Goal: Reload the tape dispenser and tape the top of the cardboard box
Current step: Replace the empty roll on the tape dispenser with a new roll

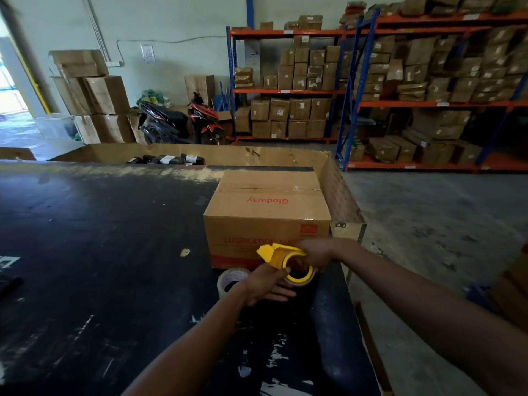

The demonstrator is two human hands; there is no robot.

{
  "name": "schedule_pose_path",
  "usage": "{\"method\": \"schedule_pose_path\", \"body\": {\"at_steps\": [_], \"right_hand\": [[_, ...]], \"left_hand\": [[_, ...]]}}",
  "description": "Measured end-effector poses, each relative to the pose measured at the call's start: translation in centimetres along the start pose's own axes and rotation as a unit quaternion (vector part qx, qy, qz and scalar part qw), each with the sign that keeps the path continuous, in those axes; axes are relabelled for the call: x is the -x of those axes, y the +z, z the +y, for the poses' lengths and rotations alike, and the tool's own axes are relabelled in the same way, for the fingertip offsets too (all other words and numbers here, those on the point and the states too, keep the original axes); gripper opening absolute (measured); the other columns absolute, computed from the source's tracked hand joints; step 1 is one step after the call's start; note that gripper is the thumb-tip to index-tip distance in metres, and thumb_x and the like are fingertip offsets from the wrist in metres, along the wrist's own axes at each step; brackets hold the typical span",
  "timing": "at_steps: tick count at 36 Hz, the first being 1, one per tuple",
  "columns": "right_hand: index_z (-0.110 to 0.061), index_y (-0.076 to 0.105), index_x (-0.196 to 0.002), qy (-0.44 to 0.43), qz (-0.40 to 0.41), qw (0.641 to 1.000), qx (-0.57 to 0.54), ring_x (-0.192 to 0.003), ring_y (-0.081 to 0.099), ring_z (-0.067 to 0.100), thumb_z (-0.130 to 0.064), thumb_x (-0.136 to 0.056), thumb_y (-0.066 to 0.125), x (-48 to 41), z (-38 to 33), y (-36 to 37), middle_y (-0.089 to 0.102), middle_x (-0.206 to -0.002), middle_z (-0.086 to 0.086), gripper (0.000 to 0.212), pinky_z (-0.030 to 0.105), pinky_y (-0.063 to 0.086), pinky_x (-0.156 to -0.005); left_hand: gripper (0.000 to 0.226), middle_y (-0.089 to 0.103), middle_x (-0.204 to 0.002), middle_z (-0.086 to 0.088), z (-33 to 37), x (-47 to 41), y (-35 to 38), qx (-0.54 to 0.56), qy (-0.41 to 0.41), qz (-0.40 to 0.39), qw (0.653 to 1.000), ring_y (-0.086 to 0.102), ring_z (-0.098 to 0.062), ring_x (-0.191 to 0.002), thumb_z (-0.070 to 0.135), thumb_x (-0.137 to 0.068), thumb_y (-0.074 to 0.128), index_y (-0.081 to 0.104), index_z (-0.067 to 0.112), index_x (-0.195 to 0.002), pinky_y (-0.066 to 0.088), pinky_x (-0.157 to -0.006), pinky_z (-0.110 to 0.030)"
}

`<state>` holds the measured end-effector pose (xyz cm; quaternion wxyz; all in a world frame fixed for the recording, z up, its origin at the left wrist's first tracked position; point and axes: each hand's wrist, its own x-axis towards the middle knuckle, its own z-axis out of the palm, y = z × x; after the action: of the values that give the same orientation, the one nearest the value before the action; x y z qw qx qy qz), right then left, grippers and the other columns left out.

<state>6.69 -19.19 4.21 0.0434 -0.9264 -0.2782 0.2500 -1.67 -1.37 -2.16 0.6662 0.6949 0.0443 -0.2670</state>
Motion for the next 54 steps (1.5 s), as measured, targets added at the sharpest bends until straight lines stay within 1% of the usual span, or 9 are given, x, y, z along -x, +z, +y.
{"method": "schedule_pose_path", "body": {"at_steps": [6,15,21,24,28,34,39,46,54], "right_hand": [[-0.029,0.057,-0.138,-0.004,0.0,1.0,-0.022,-0.126,0.056,0.028,-0.051,-0.105,0.04,2.3,-3.5,-7.4,0.058,-0.141,0.006,0.044,0.047,0.046,-0.108],[-0.023,0.061,-0.139,-0.016,0.157,0.982,0.103,-0.127,0.053,0.027,-0.048,-0.102,0.054,4.8,-7.5,-15.8,0.058,-0.144,0.006,0.046,0.038,0.042,-0.096],[-0.019,0.07,-0.127,-0.057,0.224,0.965,0.121,-0.105,0.053,0.02,-0.051,-0.098,0.059,6.0,-9.6,-18.5,0.056,-0.114,-0.001,0.045,0.035,0.041,-0.084],[-0.019,0.073,-0.125,-0.076,0.228,0.964,0.111,-0.103,0.053,0.017,-0.048,-0.097,0.062,6.6,-9.9,-19.5,0.061,-0.116,-0.003,0.042,0.035,0.042,-0.083],[-0.019,0.074,-0.126,-0.075,0.226,0.967,0.089,-0.103,0.056,0.018,-0.044,-0.098,0.063,7.0,-9.8,-20.1,0.061,-0.112,-0.005,0.039,0.028,0.04,-0.071],[-0.019,0.073,-0.127,-0.051,0.233,0.968,0.079,-0.106,0.055,0.017,-0.042,-0.096,0.067,6.7,-9.5,-20.0,0.067,-0.13,0.003,0.04,0.035,0.042,-0.085],[-0.017,0.072,-0.128,-0.029,0.248,0.965,0.079,-0.109,0.058,0.022,-0.042,-0.096,0.067,6.8,-8.6,-20.0,0.067,-0.133,0.006,0.042,0.035,0.042,-0.084],[-0.02,0.076,-0.121,-0.022,0.243,0.968,0.056,-0.114,0.06,0.028,-0.045,-0.094,0.067,7.7,-8.0,-20.4,0.069,-0.125,0.006,0.038,0.046,0.05,-0.093],[-0.022,0.077,-0.121,-0.048,0.244,0.968,0.036,-0.115,0.061,0.028,-0.044,-0.095,0.067,8.5,-8.4,-21.2,0.072,-0.123,0.004,0.035,0.05,0.051,-0.102]], "left_hand": [[0.038,0.07,-0.127,-0.018,2.7,1.2,-1.4,-0.007,0.109,0.018,0.994,0.072,-0.024,-0.108,0.026,-0.104,0.052,0.058,0.0,-0.13,0.057,-0.092,-0.029],[0.041,0.077,-0.114,-0.008,5.7,1.9,-2.3,-0.018,0.232,0.123,0.965,0.071,-0.026,-0.11,0.045,-0.094,0.065,0.073,0.013,-0.117,0.054,-0.099,-0.042],[0.039,0.075,-0.113,-0.012,8.8,2.0,-2.6,-0.006,0.254,0.131,0.958,0.072,-0.014,-0.099,0.034,-0.101,0.057,0.069,0.003,-0.121,0.056,-0.075,-0.017],[0.039,0.076,-0.116,-0.009,9.5,2.3,-2.8,0.001,0.264,0.142,0.954,0.072,-0.021,-0.11,0.038,-0.099,0.059,0.07,0.007,-0.121,0.058,-0.095,-0.033],[0.04,0.078,-0.112,-0.006,10.0,2.5,-2.9,0.002,0.254,0.144,0.956,0.073,-0.021,-0.109,0.042,-0.097,0.06,0.072,0.01,-0.118,0.054,-0.104,-0.045],[0.063,0.077,-0.112,-0.009,10.8,2.4,-2.1,0.005,0.242,0.159,0.957,0.072,-0.024,-0.11,0.06,-0.081,0.068,0.072,0.009,-0.117,0.054,-0.103,-0.049],[0.043,0.075,-0.116,-0.018,10.0,3.1,-1.0,0.007,0.243,0.094,0.965,0.072,-0.027,-0.113,0.036,-0.099,0.06,0.07,-0.001,-0.116,0.054,-0.103,-0.039],[0.033,0.075,-0.099,-0.011,1.3,1.5,0.3,0.006,0.109,0.049,0.993,0.077,-0.023,-0.095,0.032,-0.098,0.062,0.068,0.0,-0.101,0.062,-0.083,-0.028],[0.051,0.068,-0.124,-0.023,-4.2,-1.8,1.8,0.01,-0.017,0.111,0.994,0.074,-0.037,-0.097,0.028,-0.097,0.065,0.056,-0.009,-0.131,0.064,-0.058,-0.03]]}}
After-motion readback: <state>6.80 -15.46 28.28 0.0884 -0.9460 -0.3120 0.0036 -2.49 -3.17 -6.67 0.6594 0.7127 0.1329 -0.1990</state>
